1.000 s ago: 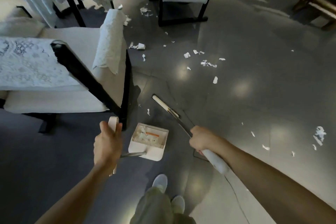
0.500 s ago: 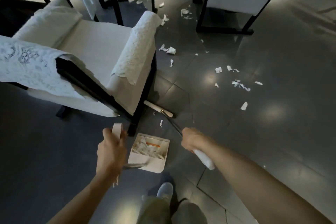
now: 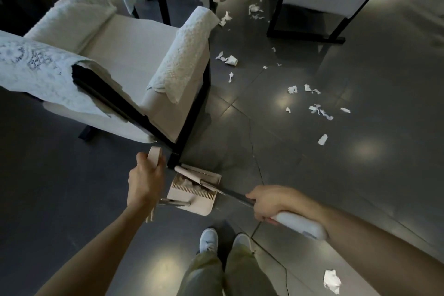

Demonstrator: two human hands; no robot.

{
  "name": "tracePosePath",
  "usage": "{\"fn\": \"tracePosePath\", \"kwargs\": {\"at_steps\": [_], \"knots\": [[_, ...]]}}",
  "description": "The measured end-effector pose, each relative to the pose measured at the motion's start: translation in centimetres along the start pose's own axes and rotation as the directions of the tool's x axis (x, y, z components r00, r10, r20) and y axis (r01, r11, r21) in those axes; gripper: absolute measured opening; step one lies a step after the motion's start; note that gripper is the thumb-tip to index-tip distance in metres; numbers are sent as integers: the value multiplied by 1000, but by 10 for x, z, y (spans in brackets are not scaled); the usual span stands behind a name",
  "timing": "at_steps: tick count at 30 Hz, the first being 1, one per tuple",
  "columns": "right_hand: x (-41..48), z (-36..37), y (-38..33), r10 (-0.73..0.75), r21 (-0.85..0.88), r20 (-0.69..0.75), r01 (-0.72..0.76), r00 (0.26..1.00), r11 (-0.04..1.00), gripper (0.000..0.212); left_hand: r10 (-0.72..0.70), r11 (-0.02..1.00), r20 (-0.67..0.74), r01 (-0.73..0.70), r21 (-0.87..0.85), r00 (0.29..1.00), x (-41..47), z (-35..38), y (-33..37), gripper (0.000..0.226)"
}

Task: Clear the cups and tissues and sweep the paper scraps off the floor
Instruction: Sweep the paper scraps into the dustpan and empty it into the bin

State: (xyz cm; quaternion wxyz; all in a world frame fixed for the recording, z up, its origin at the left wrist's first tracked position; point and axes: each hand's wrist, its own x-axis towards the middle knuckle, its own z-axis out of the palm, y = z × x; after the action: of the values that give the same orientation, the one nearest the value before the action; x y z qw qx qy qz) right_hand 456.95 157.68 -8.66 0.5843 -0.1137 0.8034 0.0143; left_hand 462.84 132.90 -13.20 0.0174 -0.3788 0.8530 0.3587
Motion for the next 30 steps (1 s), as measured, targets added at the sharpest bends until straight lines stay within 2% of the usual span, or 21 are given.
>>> {"fn": "tracePosePath", "kwargs": {"at_steps": [3, 7, 12, 23, 30], "knots": [[-22, -9, 20, 23, 326, 21, -29, 1000, 945, 49, 51, 999, 26, -51, 12, 998, -2, -4, -1, 30], [-43, -19, 44, -11, 489, 2, 9, 1000, 872, 62, 78, 997, 65, -79, 11, 995, -2, -9, 5, 31], [-51, -34, 74, 2, 701, -50, 34, 999, 713, 72, 133, 991, 95, -133, 2, 987, 3, -9, 29, 31], [9, -103, 157, 82, 907, -129, 84, 988, 413, 72, 251, 967, 67, -248, -60, 966, 60, 42, 126, 30], [80, -185, 214, 91, 899, -183, 129, 979, 419, 73, 173, 984, 46, -172, -40, 984, 128, 108, 225, 32]]}}
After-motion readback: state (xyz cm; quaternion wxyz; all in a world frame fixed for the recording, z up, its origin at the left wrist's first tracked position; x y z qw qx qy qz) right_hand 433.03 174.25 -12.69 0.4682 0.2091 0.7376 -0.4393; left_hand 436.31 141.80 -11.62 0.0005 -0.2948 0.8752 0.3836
